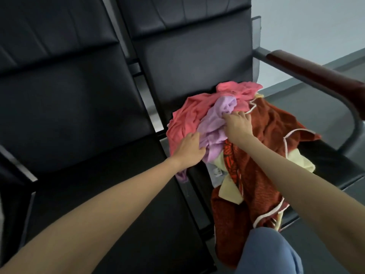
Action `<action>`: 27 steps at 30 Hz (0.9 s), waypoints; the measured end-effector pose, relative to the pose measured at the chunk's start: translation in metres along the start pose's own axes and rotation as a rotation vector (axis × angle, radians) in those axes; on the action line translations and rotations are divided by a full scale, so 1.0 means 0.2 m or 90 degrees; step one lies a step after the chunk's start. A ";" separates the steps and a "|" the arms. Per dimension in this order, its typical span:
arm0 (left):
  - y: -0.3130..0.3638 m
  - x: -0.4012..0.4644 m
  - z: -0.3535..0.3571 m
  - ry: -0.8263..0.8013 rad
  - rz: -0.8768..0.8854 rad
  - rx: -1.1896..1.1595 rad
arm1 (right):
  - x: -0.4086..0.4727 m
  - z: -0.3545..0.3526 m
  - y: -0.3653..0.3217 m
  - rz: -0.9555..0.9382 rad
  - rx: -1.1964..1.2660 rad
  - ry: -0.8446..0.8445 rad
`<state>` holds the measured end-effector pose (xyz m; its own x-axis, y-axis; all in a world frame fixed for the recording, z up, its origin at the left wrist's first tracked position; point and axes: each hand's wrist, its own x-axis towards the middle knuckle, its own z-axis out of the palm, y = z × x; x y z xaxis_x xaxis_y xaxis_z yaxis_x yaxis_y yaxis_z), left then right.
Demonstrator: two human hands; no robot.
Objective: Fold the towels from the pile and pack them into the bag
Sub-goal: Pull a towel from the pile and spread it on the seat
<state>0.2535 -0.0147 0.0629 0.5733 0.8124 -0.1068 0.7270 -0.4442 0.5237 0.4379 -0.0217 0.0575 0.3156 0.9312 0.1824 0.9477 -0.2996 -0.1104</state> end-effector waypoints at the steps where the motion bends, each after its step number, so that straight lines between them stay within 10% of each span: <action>1: 0.00 0.00 -0.01 0.003 0.002 -0.024 | -0.01 -0.02 -0.01 0.020 0.054 0.055; 9: 0.03 -0.09 -0.14 0.070 0.083 -0.205 | -0.21 -0.42 -0.09 0.168 0.899 0.163; 27: -0.07 -0.79 -0.76 0.269 0.037 -0.372 | -0.57 -1.16 -0.76 0.100 1.376 -0.082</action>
<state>0.0960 -0.0792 0.2011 0.3242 0.9227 0.2087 0.3106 -0.3122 0.8978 0.2689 -0.1303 0.2801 0.2727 0.9618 0.0255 -0.6168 0.1951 -0.7625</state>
